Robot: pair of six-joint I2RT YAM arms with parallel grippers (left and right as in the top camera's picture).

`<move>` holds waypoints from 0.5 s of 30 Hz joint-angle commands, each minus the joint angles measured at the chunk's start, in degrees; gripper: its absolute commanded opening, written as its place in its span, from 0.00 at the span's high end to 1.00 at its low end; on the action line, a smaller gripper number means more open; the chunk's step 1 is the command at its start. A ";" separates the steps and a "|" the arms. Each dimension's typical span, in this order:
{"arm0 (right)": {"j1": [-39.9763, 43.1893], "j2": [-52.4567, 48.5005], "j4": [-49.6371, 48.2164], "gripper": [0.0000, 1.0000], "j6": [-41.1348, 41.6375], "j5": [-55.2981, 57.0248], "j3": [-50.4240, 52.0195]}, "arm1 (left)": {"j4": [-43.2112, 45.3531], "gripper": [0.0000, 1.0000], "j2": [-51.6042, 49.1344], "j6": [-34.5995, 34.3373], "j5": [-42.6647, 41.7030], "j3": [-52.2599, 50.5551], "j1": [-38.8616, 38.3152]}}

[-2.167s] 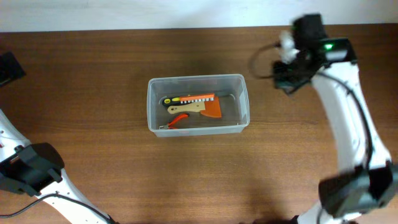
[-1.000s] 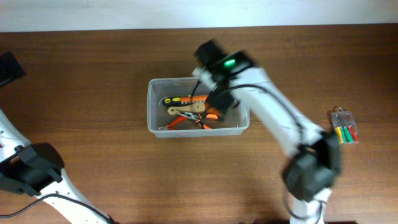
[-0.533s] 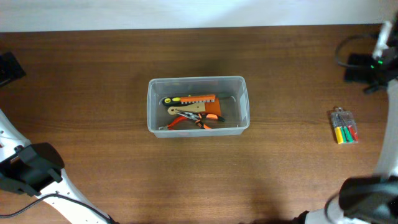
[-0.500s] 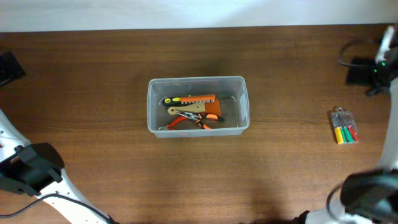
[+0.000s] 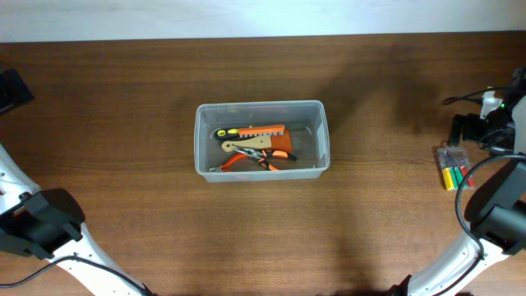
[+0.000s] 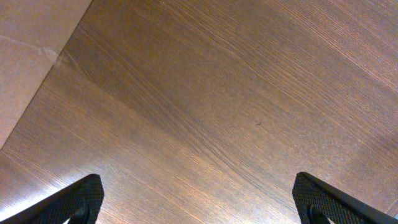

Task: Pack container
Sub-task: 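Move the right gripper to the screwdriver case and grasp its loop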

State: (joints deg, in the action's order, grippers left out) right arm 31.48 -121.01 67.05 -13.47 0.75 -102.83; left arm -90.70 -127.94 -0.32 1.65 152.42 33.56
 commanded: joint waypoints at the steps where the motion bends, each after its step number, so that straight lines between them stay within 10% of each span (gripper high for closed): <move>1: 0.31 -2.08 -0.37 0.01 -4.74 -3.45 0.11 | -0.07 0.01 0.33 -0.74 -0.59 0.20 0.26; 15: 0.42 -7.39 -0.85 0.01 1.95 4.13 2.69 | -0.07 0.01 0.33 -0.74 -0.59 0.20 0.26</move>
State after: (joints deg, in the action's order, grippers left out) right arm 31.57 -126.52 66.48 -14.72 1.80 -101.47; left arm -90.70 -127.94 -0.30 1.65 152.40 33.56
